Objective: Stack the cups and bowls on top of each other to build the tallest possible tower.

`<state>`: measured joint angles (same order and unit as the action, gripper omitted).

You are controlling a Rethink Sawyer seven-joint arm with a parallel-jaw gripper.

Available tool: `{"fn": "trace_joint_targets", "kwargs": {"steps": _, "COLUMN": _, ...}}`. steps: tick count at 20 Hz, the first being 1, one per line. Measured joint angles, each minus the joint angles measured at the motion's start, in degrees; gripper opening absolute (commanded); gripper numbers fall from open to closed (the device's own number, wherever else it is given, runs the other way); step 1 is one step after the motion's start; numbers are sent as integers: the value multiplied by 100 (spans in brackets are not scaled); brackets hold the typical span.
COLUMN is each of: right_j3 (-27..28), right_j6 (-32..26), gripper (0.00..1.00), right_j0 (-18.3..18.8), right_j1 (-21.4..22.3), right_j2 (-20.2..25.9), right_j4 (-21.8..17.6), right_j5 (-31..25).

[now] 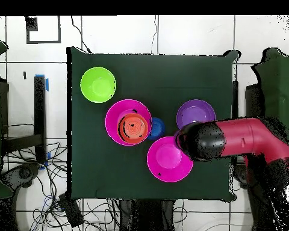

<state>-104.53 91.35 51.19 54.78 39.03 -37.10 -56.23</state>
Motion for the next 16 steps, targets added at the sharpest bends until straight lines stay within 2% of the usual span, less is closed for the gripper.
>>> {"fn": "trace_joint_targets", "kwargs": {"steps": 6, "right_j3": -2, "right_j6": 8, "gripper": 0, "right_j0": -421, "right_j1": 218, "right_j2": -59, "right_j4": 616, "right_j5": -36}}
{"fn": "trace_joint_targets", "kwargs": {"steps": 16, "right_j3": 14, "right_j6": 8, "gripper": 0, "right_j0": -584, "right_j1": 571, "right_j2": -173, "right_j4": 1182, "right_j5": -600}}
